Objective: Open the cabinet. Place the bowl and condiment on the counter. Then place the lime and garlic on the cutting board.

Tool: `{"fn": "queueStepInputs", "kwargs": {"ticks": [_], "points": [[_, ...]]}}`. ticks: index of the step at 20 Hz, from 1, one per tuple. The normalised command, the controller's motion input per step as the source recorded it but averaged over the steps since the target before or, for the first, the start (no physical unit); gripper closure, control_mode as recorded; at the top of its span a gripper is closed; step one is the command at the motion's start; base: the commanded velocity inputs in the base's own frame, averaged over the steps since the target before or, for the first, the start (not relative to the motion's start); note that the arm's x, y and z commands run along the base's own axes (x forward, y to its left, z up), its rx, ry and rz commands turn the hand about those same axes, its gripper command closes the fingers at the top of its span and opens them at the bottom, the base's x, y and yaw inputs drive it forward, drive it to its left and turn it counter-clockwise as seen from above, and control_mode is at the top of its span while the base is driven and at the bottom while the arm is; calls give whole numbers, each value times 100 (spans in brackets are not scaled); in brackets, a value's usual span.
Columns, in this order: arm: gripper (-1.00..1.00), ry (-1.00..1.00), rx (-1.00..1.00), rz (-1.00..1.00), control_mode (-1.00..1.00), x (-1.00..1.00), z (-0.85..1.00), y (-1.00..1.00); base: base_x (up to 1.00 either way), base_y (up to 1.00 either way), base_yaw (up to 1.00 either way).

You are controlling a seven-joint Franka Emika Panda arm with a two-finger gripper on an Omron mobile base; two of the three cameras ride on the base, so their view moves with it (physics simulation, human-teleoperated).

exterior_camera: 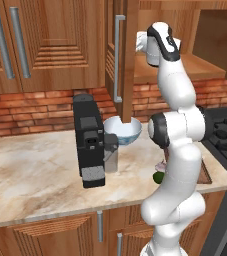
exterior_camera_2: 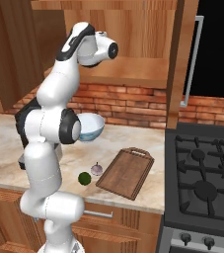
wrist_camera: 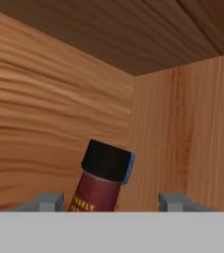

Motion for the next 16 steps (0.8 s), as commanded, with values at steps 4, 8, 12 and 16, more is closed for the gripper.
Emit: {"fn": "queueStepInputs", "kwargs": {"ticks": [4, 8, 12, 16], "points": [[100, 0, 1, 0, -100, 10, -1, 5, 0, 0, 0], [100, 0, 1, 0, -100, 4, 2, 1, 0, 0, 0], [100, -2, 0, 0, -100, -1, 16, 0, 0, 0, 0], [100, -7, 0, 0, -100, -15, 31, -4, 0, 0, 0]]}}
